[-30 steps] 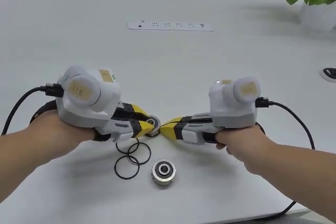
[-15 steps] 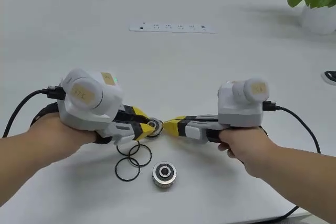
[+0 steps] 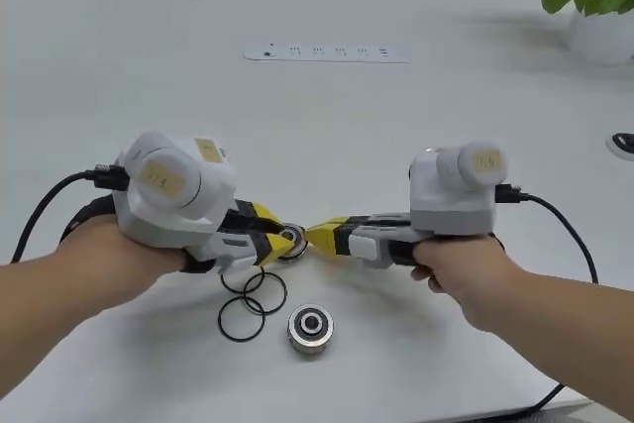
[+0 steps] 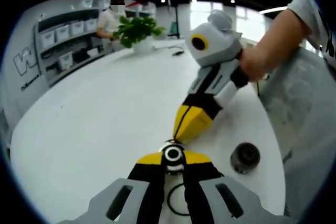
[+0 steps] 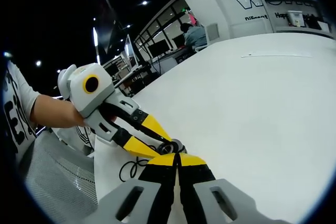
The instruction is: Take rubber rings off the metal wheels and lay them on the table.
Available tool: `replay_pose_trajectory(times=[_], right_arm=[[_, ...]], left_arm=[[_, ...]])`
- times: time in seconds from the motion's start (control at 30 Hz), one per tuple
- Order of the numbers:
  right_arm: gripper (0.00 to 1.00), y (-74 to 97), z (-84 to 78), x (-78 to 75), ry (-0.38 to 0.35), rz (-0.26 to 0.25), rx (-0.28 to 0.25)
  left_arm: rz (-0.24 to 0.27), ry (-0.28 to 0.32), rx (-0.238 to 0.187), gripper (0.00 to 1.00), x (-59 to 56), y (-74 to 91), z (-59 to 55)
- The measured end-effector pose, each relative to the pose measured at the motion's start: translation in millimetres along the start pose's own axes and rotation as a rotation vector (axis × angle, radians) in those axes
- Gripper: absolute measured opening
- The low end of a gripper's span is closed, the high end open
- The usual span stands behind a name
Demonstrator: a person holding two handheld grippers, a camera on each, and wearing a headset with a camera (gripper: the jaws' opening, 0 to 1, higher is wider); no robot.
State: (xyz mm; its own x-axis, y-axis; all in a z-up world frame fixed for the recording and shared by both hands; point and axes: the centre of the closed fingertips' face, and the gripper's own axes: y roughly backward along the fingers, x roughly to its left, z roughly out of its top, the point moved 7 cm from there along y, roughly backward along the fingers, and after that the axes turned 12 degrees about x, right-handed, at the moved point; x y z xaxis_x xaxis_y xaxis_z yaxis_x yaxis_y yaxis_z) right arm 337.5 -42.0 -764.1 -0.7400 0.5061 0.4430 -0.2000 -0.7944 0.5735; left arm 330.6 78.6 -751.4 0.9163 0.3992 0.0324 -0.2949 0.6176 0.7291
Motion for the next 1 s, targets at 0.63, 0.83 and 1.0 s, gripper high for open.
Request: replay_pose_trajectory(times=[0.63,0.83,1.0], right_arm=[[0.0,-4.6,3.7,8.8,0.014,0.028,0.003],[0.0,-3.9,4.1,10.8,0.027,0.03,0.004],[0.0,-7.6,11.9,24.0,0.047,0.074,-0.013]], left_arm=[[0.006,0.009,0.009,0.12,-0.1,-0.8,0.5],[0.006,0.011,0.009,0.13,0.0,-0.9,0.1],[0.007,0.009,0.006,0.13,-0.2,-1.2,0.4]])
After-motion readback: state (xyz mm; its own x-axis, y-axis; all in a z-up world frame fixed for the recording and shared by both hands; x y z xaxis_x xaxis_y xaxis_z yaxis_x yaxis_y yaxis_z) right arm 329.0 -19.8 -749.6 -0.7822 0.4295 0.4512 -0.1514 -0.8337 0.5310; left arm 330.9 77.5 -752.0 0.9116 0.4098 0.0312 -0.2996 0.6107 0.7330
